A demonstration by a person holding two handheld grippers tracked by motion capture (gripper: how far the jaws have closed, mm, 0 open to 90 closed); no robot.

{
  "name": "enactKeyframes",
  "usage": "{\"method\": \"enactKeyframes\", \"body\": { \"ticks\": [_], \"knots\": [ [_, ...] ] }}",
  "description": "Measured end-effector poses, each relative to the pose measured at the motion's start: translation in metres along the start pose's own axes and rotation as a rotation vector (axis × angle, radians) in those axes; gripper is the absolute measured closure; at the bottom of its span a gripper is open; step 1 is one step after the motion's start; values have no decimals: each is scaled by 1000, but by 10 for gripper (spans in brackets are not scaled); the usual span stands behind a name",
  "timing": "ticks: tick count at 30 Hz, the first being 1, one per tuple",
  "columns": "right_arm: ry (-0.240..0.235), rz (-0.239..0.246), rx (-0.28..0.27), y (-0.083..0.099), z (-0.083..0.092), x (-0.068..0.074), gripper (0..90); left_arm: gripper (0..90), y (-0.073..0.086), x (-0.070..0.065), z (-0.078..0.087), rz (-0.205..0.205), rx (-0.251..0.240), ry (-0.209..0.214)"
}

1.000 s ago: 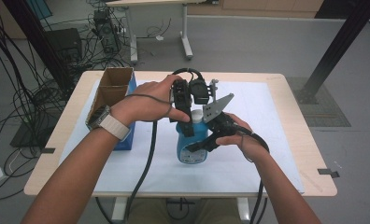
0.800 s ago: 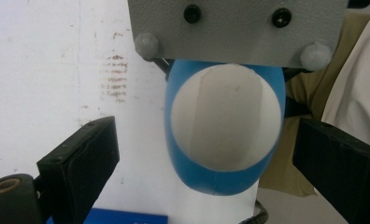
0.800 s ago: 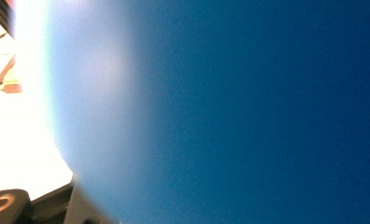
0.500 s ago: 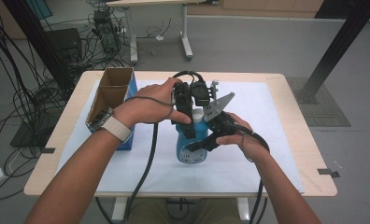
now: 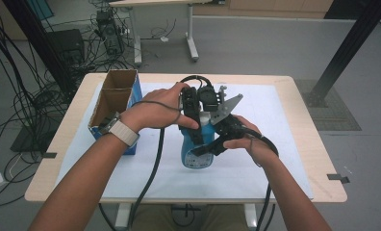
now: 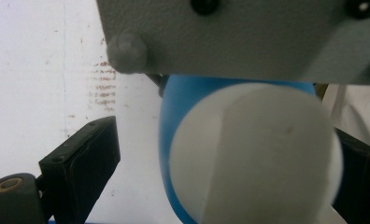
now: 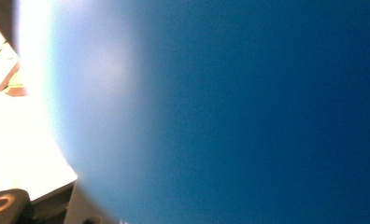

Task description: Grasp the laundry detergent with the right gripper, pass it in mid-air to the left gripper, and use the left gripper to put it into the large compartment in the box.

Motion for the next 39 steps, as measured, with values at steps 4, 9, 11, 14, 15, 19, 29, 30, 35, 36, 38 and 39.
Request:
{"method": "enactKeyframes", "body": {
  "ticks": [4, 9, 11, 14, 15, 19, 29, 30, 35, 36, 38, 39],
  "knots": [
    [2, 5, -7, -1, 1, 1, 437, 89, -1, -1, 0, -5, 1, 3],
    [-12, 1, -15, -2, 3, 3, 437, 95, -2, -2, -1, -7, -1, 7],
    [-13, 2, -14, -2, 3, 4, 437, 97, -2, -1, -1, -14, 3, 5],
    [-10, -2, -13, -3, 4, 5, 437, 102, -3, -1, -3, -17, 7, 9],
    [-8, 9, -18, -3, 4, 4, 437, 104, -3, -1, -4, -20, 5, 11],
    [-13, 9, -18, -3, 5, 4, 437, 119, -3, -2, -5, -11, -1, 22],
    [-24, -9, -16, -4, 7, 7, 437, 160, -7, -8, -9, 65, -71, 60],
    [-23, -12, -17, -4, 7, 7, 437, 163, -7, -8, -9, 66, -75, 62],
    [-12, 12, -27, -5, 7, 6, 438, 205, -5, -5, -7, -4, -36, 59],
    [-13, 14, -26, -5, 7, 6, 438, 213, -4, -5, -7, -5, -34, 61],
    [-16, 10, -25, -5, 7, 6, 438, 237, -4, -5, -8, -7, -36, 66],
    [-18, 9, -22, -5, 7, 6, 439, 238, -4, -5, -8, -8, -35, 69]
  ]
}}
Point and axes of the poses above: each handheld gripper's, and its own axes: z roughly backward along the jaws, y roughly out of its underside, x roughly to its left, the point moved 4 cm from there along -z, roughly forward along the jaws, and after that the axes turned 15 degrees about x, right-handed, at the moved point
